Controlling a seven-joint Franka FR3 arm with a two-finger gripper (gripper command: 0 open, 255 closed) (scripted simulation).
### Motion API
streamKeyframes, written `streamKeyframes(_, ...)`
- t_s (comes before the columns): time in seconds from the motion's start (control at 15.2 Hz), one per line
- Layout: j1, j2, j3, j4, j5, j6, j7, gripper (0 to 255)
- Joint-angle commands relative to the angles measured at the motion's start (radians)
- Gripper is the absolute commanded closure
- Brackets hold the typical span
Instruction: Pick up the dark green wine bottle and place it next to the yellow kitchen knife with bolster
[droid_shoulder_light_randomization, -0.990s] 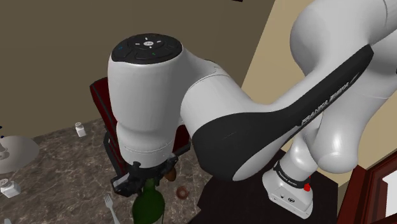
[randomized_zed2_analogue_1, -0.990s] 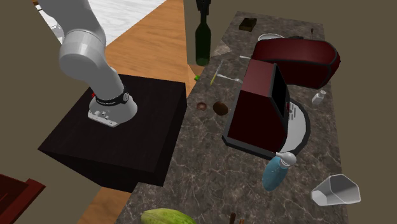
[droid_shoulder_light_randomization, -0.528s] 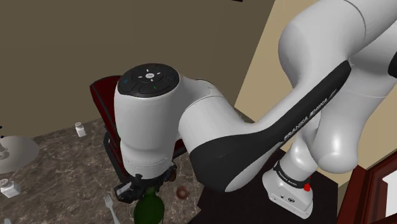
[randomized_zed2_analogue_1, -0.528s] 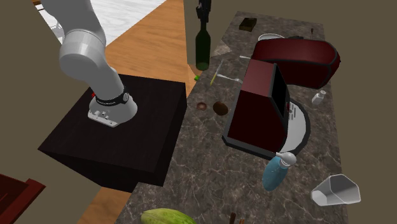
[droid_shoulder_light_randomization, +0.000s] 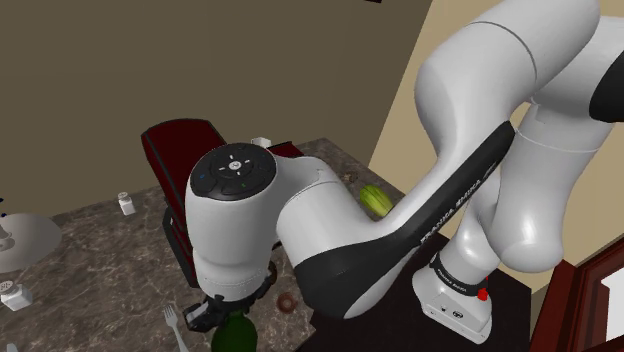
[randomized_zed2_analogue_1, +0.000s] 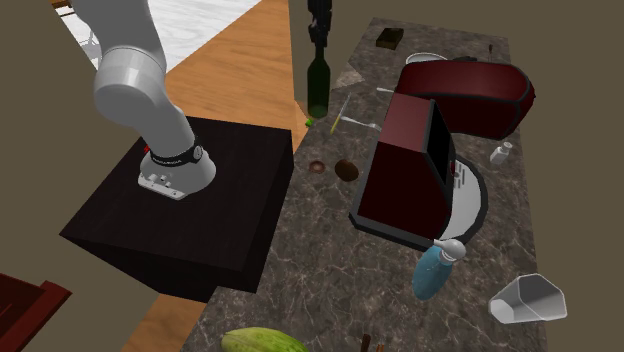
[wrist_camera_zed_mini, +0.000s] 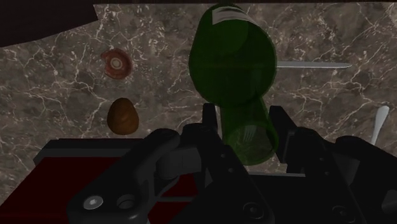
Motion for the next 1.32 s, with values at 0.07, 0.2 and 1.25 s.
streamKeyframes(0.07, 0.004, 0.025, -0.009, -0.016, -0.024, 0.036, 0.016, 255)
streamKeyframes(0.2, 0.009, 0.044, -0.015, -0.023, -0.042, 0.058, 0.029, 255)
streamKeyframes(1.25, 0.042, 0.145, -0.059, -0.043, -0.137, 0.159, 0.099, 255)
